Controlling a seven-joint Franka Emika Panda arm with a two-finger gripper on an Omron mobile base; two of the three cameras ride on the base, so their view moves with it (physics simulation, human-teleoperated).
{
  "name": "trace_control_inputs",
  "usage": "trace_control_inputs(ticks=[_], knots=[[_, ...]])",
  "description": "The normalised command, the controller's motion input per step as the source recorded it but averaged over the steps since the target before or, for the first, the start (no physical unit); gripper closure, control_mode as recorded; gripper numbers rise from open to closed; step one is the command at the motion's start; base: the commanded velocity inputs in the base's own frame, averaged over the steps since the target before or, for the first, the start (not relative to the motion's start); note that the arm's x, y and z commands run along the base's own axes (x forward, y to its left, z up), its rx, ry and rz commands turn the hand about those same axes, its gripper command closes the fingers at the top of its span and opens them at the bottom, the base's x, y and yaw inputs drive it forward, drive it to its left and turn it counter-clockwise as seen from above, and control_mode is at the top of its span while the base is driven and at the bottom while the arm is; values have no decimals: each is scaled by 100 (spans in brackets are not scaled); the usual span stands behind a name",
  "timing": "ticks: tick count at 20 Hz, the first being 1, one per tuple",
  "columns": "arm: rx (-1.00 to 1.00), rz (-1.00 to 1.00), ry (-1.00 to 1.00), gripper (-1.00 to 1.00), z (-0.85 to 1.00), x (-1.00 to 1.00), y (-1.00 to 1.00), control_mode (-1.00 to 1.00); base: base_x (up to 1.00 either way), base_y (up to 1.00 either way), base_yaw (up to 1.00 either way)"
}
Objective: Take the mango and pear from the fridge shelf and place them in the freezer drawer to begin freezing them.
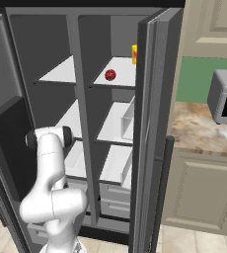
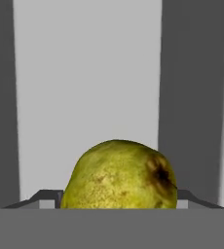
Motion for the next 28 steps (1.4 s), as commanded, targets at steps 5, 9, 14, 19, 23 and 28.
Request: trace_control_inputs(ticks=[5, 9, 14, 19, 23, 28], knots=[[0, 0, 0, 100, -33, 35, 15, -100, 0, 0, 0], [0, 0, 0, 100, -45, 49, 0, -100, 0, 0, 0], [0, 0, 3, 100, -49, 51, 6, -100, 0, 0, 0], [0, 0, 6, 100, -51, 41, 6, -100, 0, 0, 0], [0, 0, 0, 100, -68, 9, 0, -100, 0, 0, 0], [0, 0, 0, 100, -53, 0, 0, -100, 0, 0, 0]])
